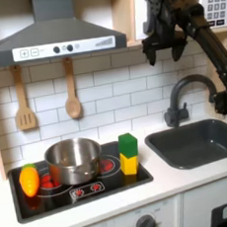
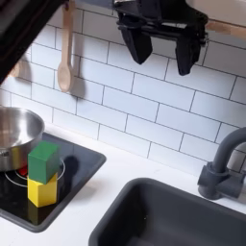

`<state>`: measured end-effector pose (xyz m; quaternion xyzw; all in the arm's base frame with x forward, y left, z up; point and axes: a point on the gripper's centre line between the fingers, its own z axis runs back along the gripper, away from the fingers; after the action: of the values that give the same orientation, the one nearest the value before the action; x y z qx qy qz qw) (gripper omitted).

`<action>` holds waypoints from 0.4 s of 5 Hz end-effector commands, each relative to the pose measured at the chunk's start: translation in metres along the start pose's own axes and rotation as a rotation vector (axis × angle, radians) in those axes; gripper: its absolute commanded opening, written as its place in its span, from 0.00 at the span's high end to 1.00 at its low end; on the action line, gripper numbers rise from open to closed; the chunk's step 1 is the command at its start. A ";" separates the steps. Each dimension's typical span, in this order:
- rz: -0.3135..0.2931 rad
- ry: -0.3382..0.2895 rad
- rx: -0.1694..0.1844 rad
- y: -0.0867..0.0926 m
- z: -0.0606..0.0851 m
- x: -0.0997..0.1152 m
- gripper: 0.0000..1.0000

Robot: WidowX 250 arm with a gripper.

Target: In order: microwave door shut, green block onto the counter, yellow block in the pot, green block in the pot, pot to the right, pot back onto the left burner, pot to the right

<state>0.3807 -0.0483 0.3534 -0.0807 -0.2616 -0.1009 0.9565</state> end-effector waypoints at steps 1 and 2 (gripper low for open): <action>0.010 0.004 0.013 0.003 0.007 -0.007 0.00; 0.032 0.055 0.029 0.014 0.002 -0.034 0.00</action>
<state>0.3502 -0.0247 0.3448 -0.0669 -0.2452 -0.0766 0.9641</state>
